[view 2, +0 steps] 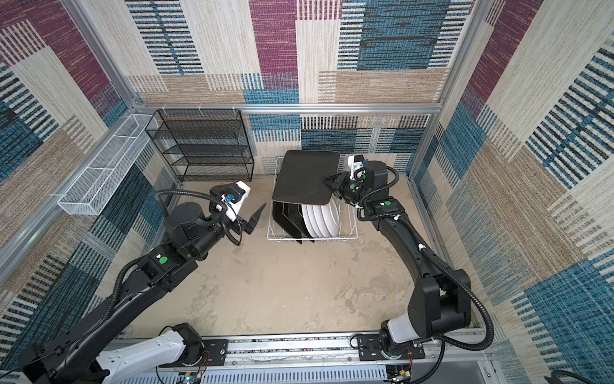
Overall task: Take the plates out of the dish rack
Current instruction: 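Release the black plate from the left gripper and pull it back, then move the left gripper to the black plate's near edge and grasp it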
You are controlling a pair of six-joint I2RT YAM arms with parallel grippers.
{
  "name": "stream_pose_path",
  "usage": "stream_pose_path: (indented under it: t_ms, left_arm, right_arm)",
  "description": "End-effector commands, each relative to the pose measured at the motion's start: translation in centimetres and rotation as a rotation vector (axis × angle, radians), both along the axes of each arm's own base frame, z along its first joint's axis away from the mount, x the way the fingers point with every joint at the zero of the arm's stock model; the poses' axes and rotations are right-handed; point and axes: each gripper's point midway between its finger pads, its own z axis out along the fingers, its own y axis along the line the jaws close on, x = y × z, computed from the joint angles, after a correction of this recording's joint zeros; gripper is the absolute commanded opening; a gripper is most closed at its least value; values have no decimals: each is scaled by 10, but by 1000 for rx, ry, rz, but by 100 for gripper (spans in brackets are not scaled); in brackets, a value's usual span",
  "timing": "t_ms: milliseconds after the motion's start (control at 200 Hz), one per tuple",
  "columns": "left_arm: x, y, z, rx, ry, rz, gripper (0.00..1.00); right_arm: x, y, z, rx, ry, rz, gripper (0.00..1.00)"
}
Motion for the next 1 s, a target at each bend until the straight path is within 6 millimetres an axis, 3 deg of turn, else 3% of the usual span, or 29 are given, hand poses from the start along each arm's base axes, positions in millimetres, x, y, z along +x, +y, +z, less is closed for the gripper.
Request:
stream_pose_path:
  t_ms: [0,200,321,636,997]
  left_arm:
    - [6,5,-7,-210,202,0,96]
    - [41,23,-2,-465,418,24,95]
    - [57,18,-1,-596,549,-40,94]
    - [94,-1,-56,-685,860,-69,92]
    - [106,-40,-84,-775,1064,-273,87]
  right_arm:
    - [-4,6,42,24,-194,60,0]
    - [-8,9,39,19,-214,92,0]
    - [-12,13,40,26,-244,127,0]
    - [-13,21,41,41,-262,195,0]
    - [-10,26,31,79,-249,229,0]
